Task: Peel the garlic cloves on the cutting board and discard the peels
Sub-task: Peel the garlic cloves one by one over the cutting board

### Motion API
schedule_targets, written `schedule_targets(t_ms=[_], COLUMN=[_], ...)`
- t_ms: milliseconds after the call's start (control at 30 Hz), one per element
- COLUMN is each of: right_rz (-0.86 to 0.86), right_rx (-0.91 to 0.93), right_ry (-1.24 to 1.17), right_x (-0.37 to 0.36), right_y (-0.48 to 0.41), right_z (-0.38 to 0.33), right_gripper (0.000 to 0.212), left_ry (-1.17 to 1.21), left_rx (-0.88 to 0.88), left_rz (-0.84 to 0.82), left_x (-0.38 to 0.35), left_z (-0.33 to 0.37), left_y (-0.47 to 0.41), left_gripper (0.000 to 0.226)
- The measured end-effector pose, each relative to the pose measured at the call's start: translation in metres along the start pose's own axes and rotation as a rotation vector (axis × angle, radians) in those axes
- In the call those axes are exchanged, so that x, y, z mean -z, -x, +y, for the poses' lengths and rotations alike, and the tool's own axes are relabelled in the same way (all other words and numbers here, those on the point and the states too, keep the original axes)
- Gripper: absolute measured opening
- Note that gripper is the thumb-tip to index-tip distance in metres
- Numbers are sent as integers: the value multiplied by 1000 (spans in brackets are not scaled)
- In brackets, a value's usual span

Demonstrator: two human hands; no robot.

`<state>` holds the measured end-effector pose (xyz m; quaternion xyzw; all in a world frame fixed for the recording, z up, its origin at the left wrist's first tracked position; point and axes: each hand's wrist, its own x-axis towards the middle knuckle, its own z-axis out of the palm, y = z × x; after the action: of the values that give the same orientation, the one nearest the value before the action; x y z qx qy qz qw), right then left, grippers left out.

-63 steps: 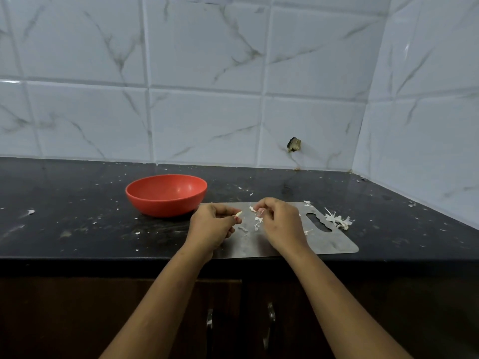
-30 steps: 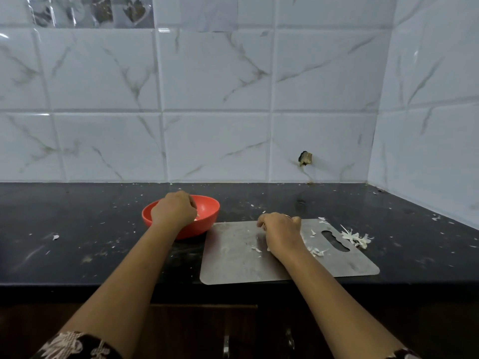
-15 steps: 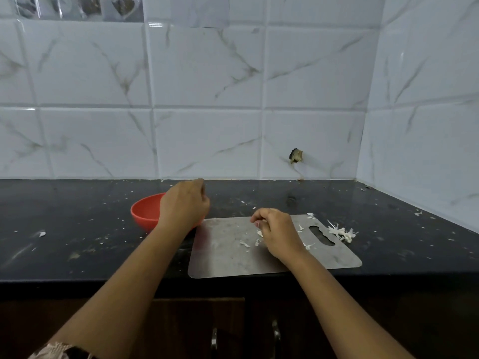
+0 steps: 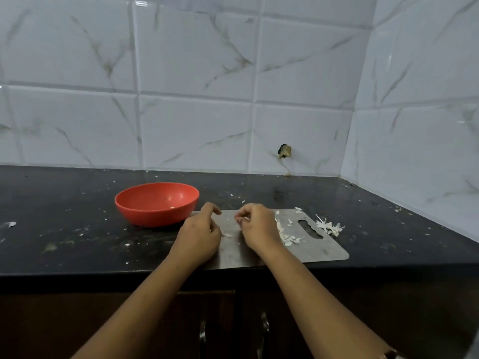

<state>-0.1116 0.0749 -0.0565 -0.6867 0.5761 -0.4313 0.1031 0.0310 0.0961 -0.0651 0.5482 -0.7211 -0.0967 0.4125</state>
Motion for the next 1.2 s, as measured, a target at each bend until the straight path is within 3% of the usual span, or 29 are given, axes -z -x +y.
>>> schedule_targets(t_ms=[167, 267, 367, 500, 667, 800, 933, 1200], right_rz=[50, -141, -227, -40, 71, -40, -261, -83], right_rx=[-92, -223, -340, -252, -248, -184, -102, 152], right_ry=[-248, -612, -746, -410, -459, -177, 17, 173], right_x=[5, -2, -16, -11, 11, 14, 20, 40], right_y=[5, 9, 8, -3, -1, 6, 11, 3], right_z=[-2, -20, -27, -17, -16, -15, -19, -30], right_gripper=[15, 15, 16, 13, 10, 3, 18, 22], left_ry=[30, 59, 130, 100, 85, 107, 98, 76], left_rx=[1, 3, 46, 36, 70, 96, 96, 66], left_rz=[-65, -22, 58, 6, -56, -64, -64, -53], left_x=[-2, -2, 0, 3, 3, 5, 4, -1], left_z=[-1, -1, -2, 1, 5, 4, 4, 1], left_y=[-1, 1, 2, 3, 0, -1, 1, 3], left_gripper=[35, 35, 38, 44, 41, 39, 38, 37])
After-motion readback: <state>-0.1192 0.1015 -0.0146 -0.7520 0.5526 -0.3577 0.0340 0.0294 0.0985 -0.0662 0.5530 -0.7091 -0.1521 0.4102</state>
